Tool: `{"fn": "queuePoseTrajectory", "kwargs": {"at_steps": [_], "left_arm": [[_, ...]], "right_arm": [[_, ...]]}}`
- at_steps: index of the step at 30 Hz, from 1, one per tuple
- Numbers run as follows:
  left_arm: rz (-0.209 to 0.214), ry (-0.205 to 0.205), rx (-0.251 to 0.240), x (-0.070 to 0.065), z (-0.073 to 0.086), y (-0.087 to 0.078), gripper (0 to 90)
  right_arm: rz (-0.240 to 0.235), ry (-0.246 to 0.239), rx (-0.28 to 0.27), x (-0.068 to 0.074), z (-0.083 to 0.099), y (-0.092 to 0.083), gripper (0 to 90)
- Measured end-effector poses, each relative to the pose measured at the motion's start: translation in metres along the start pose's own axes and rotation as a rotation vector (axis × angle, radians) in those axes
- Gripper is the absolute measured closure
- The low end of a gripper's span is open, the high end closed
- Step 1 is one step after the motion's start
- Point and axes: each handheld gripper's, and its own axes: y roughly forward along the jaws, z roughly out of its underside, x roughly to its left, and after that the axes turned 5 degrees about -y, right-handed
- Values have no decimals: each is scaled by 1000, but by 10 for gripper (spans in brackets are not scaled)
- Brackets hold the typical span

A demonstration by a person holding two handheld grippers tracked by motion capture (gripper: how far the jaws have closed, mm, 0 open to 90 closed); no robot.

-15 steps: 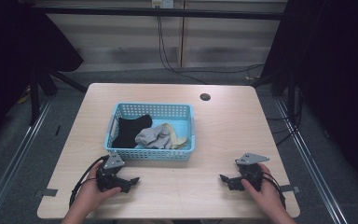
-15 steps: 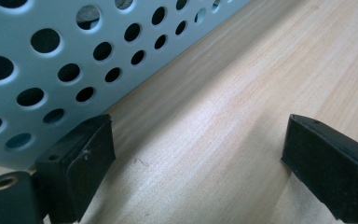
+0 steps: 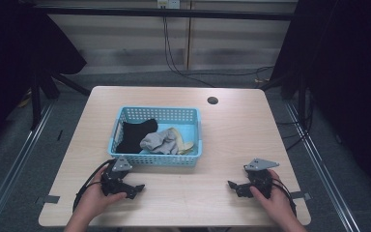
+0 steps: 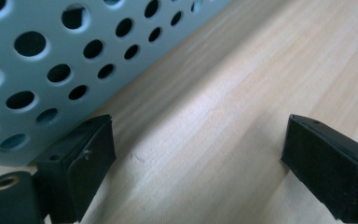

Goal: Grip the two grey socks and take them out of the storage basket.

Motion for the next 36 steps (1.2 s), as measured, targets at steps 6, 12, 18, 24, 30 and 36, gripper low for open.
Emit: {"fn": "queuePoseTrajectory", "kwargs": {"at_steps": [6, 12, 18, 24, 30, 36], "left_arm": [[0, -10, 78, 0, -8, -4, 156], [15, 3, 176, -8, -15, -6, 178], [44, -26, 223, -11, -24, -14, 206], [58, -44, 264, -9, -36, -26, 205], [59, -39, 284, -7, -49, -39, 205], [54, -50, 296, -2, -63, -51, 205]], "right_arm": [[0, 1, -1, 0, 0, 0, 107], [0, 0, 0, 0, 0, 0, 107], [0, 0, 0, 0, 0, 0, 107], [0, 0, 0, 0, 0, 0, 107], [0, 0, 0, 0, 0, 0, 107], [0, 0, 0, 0, 0, 0, 107]]}}
